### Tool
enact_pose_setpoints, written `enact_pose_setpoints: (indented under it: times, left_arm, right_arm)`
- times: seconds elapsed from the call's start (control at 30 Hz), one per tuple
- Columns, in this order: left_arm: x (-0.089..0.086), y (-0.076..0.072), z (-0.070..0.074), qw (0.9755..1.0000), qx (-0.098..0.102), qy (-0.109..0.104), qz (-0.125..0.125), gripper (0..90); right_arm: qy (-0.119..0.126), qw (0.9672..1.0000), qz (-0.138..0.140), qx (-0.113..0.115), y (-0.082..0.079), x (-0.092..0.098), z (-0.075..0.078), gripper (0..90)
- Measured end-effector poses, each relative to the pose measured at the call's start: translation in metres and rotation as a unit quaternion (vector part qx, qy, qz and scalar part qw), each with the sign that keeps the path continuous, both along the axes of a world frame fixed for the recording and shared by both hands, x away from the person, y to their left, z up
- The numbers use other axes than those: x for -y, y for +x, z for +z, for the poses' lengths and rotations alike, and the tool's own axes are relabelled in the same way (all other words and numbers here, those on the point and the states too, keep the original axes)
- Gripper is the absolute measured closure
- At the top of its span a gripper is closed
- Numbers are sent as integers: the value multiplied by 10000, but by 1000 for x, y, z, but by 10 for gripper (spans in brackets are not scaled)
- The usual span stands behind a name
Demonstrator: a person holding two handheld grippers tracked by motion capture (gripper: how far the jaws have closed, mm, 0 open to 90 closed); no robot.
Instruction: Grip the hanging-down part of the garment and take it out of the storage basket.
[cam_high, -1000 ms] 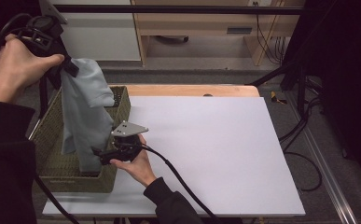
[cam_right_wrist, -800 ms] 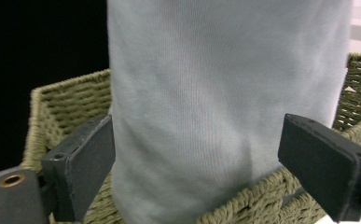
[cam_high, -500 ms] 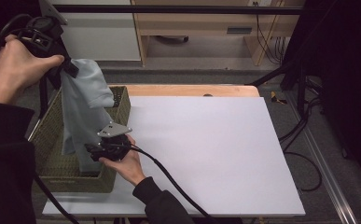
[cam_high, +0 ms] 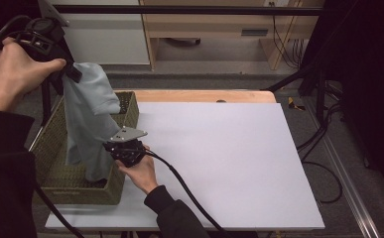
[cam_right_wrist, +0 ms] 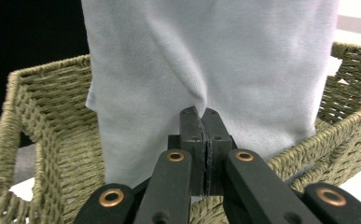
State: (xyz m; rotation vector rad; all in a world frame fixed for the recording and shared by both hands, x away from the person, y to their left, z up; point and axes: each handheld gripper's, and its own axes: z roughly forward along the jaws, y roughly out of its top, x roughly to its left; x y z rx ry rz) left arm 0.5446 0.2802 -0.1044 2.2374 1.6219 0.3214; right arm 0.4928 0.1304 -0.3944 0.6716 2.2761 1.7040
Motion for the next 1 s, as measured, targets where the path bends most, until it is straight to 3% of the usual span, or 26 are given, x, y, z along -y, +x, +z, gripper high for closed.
enact_pose_setpoints:
  times: [0.33, 0.5, 1.0]
  left_arm:
    - [-1, -1, 0, 10000, 24, 15, 30, 831]
    - [-4, -2, 0, 10000, 49, -8, 57, 831]
    - [-8, -4, -1, 9999, 71, -31, 88, 831]
  right_arm:
    - [181, 9995, 112, 222, -1, 20, 15, 900]
    - [293, 9990, 126, 297, -2, 39, 30, 900]
    - [589, 9964, -130, 595, -10, 91, 69, 900]
